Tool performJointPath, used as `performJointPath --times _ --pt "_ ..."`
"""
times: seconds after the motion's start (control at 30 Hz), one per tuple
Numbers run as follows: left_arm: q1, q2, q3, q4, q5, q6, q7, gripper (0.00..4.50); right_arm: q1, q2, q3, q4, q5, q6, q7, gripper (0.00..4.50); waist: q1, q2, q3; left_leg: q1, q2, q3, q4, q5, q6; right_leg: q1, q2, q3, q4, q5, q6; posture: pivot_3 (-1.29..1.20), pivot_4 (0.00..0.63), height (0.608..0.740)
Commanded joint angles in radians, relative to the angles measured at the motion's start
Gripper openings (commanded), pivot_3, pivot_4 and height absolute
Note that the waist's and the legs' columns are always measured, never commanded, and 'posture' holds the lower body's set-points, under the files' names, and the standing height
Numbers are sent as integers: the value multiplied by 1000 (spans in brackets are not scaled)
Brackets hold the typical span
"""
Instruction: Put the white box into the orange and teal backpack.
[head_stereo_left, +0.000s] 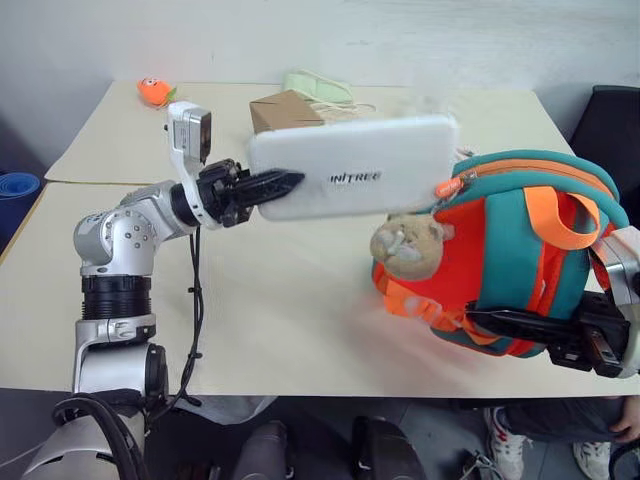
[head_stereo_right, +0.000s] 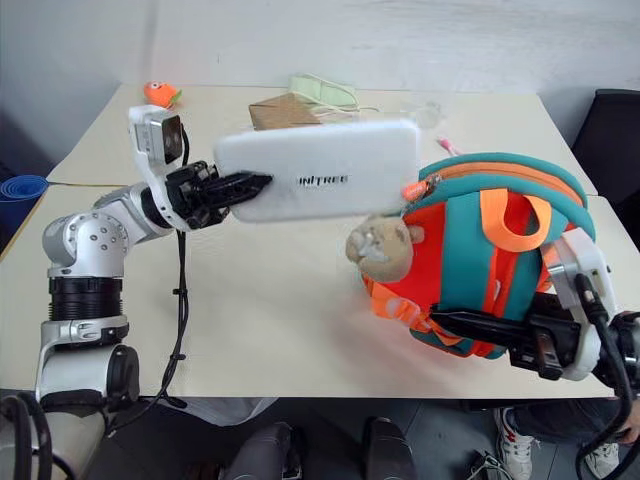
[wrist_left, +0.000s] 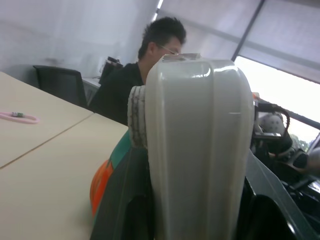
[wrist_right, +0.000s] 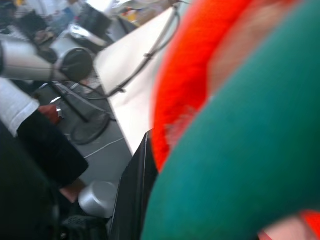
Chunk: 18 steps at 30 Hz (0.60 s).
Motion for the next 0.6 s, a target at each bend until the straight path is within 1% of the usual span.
performJointPath --times 0.03,0.07,0.17,0.27,0.3,0.37,0.4,0.5,0.6 --pt "-28 9 -72 26 114 -157 -36 1278 -18 -13 -19 22 -7 -23 -7 72 4 0 0 0 0 0 0 0 0 0 0 0 0 0 0 0 150 740" --pt "-37 0 -95 42 157 -224 -41 1278 -18 -17 -18 21 2 -18 -2 72 6 0 0 0 0 0 1 0 0 0 0 0 0 0 0 0 150 740" --pt "-61 -26 -128 83 226 -357 -53 1278 -8 -28 -23 8 16 -9 28 72 10 0 0 -1 -1 -1 1 0 1 1 -1 -1 0 0 0 0 150 740" --pt "-102 -56 -155 121 263 -426 -71 1278 30 -52 -63 -9 54 14 112 72 10 0 0 -2 -1 -1 2 -1 3 1 -1 -1 -2 1 1 0 150 740" --pt "-110 -62 -186 115 283 -448 -103 1278 27 -64 -70 -2 66 18 133 72 10 0 0 -3 -1 -1 2 -1 3 0 -1 -2 -2 1 1 0 150 740" --pt "-117 -69 -223 113 306 -476 -143 1278 19 -76 -73 12 71 16 151 72 8 0 0 -3 -1 -1 2 -1 3 1 -1 -2 0 1 2 0 150 740" --pt "-124 -85 -256 104 316 -479 -166 1278 0 -79 -49 23 52 2 150 72 8 0 0 -4 -1 -1 2 -1 4 1 0 -2 -1 1 2 0 150 740" --pt "-164 -183 -367 117 381 -523 -184 1278 -67 -72 48 55 -19 -39 135 72 7 -1 0 -4 -1 -1 6 -2 5 1 0 -2 -1 2 3 0 150 740" --pt "-212 -293 -444 204 483 -614 -129 1278 -118 -54 117 76 -66 -61 117 72 13 0 0 -9 -1 -3 14 -3 7 1 -1 -4 -2 2 3 0 150 740"
